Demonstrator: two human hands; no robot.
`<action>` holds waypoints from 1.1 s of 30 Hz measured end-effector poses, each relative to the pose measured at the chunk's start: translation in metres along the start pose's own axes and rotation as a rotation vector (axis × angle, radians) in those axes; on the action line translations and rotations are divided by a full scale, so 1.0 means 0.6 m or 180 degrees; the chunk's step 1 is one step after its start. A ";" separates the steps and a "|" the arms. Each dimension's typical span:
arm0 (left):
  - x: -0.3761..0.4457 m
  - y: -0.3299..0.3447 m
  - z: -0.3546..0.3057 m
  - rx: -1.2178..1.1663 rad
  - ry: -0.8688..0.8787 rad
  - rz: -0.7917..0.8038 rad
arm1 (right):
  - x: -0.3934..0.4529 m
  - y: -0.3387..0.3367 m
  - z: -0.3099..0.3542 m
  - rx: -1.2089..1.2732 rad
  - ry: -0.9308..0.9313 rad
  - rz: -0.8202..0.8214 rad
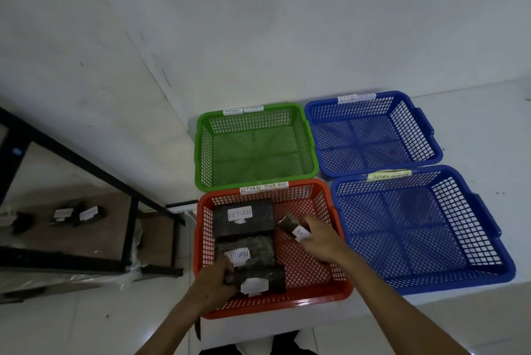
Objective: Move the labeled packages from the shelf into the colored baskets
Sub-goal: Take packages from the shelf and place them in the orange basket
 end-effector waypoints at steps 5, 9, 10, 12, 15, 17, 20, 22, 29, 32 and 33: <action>-0.001 0.020 -0.016 0.0567 0.0271 0.0120 | -0.018 0.022 0.021 -0.0178 -0.0053 0.0504; 0.004 0.016 -0.016 0.0722 0.0297 0.0003 | -0.035 0.046 0.016 -0.0652 -0.0044 0.0761; 0.005 0.015 -0.016 0.0772 0.0298 -0.0038 | -0.038 0.051 0.013 -0.0772 -0.0033 0.0767; 0.007 0.011 -0.016 0.0945 0.0276 -0.0181 | -0.043 0.057 0.007 -0.0963 -0.0057 0.0741; 0.006 0.006 -0.020 0.1278 0.0216 -0.0416 | -0.047 0.068 0.009 -0.1237 -0.0146 0.0816; -0.001 -0.001 -0.029 0.1511 0.0180 -0.0551 | -0.050 0.078 0.010 -0.1403 -0.0183 0.0927; -0.010 -0.021 -0.047 0.1706 0.0294 -0.0901 | -0.054 0.089 0.008 -0.1512 -0.0200 0.1015; -0.008 -0.018 -0.056 0.1613 0.0589 -0.0915 | -0.054 0.092 0.004 -0.1516 -0.0168 0.1035; 0.002 0.016 -0.055 0.1362 0.1019 -0.0590 | -0.059 0.092 -0.002 -0.1409 -0.0162 0.1060; 0.006 0.017 -0.055 0.1372 0.1033 -0.0586 | -0.060 0.093 -0.003 -0.1284 -0.0184 0.1115; 0.008 0.018 -0.056 0.1382 0.1045 -0.0571 | -0.061 0.095 -0.002 -0.1247 -0.0208 0.1161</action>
Point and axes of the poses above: each hand's wrist, its own x-axis towards the middle knuckle, its own y-axis out of the palm, z = x × y, the point moved 8 cm from there along x, towards the middle knuckle, and after that the axes turned 5 degrees about -z, right-handed, at the moved point
